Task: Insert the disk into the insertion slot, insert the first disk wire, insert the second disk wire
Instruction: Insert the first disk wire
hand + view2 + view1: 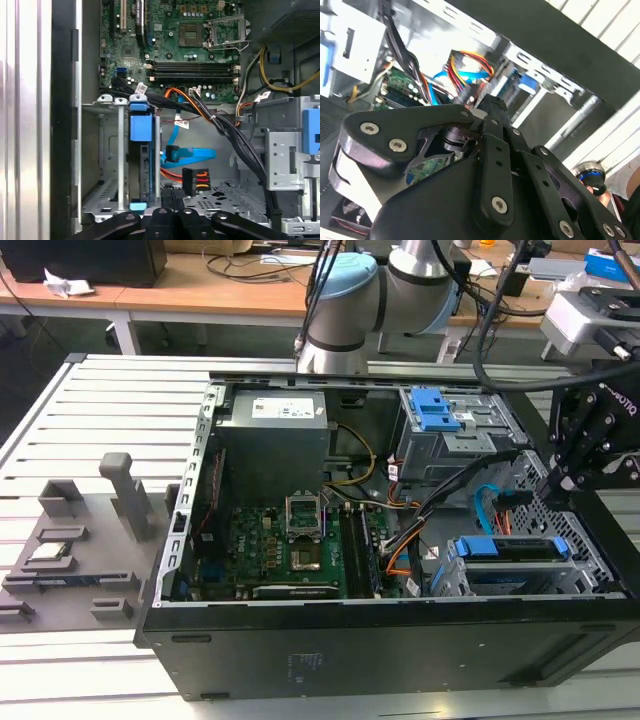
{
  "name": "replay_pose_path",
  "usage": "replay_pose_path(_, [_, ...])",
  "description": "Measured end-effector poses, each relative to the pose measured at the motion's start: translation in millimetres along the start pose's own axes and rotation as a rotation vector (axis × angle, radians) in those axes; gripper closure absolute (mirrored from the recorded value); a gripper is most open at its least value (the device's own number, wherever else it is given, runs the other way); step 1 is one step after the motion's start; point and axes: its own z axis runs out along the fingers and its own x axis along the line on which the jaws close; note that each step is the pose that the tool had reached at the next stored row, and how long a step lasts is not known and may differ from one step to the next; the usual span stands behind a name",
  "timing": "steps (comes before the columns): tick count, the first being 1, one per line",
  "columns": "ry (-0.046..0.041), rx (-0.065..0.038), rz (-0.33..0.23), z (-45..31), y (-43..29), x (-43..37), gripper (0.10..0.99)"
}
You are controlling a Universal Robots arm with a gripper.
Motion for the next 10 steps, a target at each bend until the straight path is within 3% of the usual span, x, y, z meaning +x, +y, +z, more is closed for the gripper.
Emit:
replay_pose_path(1, [0.0013, 0.000, 0.000, 2.9, -0.3, -6.3, 0.980])
replay_pose_path(6, [0.0051, 0.000, 0.000, 12.8, 1.9, -16.6, 0.980])
replay_pose_path(10, [0.0069, 0.000, 0.000, 14.9, 5.2, -17.8, 0.980])
